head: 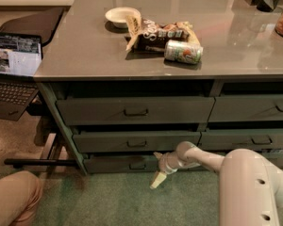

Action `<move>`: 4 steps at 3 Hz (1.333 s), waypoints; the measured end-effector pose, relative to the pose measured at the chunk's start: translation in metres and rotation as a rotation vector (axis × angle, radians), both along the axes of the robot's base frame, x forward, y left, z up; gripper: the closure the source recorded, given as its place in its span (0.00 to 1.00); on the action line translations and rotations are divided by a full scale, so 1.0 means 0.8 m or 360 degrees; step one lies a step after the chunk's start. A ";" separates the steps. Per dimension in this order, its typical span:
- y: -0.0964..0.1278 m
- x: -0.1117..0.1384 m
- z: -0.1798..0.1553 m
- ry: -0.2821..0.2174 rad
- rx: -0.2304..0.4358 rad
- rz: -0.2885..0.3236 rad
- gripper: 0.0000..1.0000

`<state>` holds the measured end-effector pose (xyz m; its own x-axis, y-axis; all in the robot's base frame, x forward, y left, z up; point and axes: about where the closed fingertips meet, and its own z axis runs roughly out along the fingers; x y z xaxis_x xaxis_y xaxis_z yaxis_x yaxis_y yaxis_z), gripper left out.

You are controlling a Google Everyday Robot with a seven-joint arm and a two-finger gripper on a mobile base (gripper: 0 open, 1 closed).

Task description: Open bottom drawer

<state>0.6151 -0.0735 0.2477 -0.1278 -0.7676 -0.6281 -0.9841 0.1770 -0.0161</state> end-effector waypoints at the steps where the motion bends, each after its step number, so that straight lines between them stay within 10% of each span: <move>1: 0.008 0.015 -0.015 0.0024 0.0023 0.0002 0.00; 3: 0.010 0.044 -0.050 0.0099 0.0089 -0.0046 0.00; 4: 0.006 0.049 -0.068 0.0148 0.0104 -0.0070 0.15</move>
Offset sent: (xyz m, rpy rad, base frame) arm 0.0476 0.0038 -0.0427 0.0639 0.0639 -0.0448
